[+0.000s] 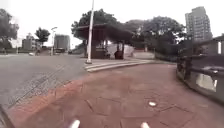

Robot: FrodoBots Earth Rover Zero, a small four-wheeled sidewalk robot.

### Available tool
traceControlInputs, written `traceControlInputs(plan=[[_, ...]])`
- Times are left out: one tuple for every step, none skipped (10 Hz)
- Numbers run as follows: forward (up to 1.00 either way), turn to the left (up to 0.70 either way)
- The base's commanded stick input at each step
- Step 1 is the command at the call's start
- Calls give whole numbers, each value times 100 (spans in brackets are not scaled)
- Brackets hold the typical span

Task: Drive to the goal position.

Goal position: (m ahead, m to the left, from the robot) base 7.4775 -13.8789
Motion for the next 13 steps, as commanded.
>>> traceControlInputs(plan=[[70, 0], [70, 0], [70, -8], [70, -32], [70, -35], [70, -35], [70, -35], [70, -35], [70, -35], [70, -35], [70, -35], [70, -24], [70, 0]])
